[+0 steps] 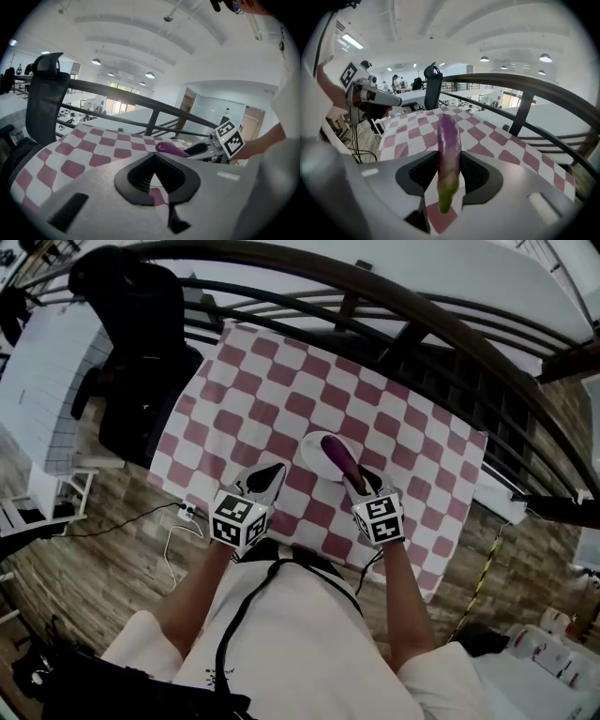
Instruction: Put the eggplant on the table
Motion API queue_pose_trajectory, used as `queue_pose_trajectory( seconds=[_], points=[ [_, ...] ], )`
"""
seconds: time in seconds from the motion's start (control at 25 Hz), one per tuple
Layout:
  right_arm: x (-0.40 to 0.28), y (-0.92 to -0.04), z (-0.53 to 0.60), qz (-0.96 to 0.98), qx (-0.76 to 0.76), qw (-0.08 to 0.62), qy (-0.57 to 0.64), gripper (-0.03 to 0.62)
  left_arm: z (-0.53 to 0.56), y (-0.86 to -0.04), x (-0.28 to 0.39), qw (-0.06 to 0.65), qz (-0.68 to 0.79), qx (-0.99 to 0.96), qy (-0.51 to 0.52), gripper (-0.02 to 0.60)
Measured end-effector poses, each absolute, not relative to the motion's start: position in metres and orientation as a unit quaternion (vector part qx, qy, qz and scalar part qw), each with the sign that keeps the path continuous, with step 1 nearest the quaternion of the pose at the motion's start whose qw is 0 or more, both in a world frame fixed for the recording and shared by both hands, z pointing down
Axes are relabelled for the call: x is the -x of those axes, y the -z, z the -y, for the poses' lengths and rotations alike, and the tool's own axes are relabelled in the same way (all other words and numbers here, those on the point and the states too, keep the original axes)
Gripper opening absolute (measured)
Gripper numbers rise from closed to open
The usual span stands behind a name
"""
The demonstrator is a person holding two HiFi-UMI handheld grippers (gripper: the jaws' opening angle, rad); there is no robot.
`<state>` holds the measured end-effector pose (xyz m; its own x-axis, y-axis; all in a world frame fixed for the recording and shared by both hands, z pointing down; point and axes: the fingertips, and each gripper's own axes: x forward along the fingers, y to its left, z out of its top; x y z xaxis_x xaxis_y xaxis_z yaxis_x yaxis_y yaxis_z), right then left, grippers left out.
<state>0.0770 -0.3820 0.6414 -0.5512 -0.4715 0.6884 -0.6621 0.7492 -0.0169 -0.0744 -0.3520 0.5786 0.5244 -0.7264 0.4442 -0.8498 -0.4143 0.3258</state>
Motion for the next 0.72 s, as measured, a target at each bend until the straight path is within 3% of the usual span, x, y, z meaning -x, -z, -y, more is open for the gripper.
queue_pose_trajectory(
  seconds=[0.72],
  points=[
    [-0.066, -0.731, 0.408, 0.868, -0.219, 0.435, -0.091, 0.163, 0.365, -0.637, 0.038, 0.308, 0.504, -0.789, -0.169, 0.005]
  ],
)
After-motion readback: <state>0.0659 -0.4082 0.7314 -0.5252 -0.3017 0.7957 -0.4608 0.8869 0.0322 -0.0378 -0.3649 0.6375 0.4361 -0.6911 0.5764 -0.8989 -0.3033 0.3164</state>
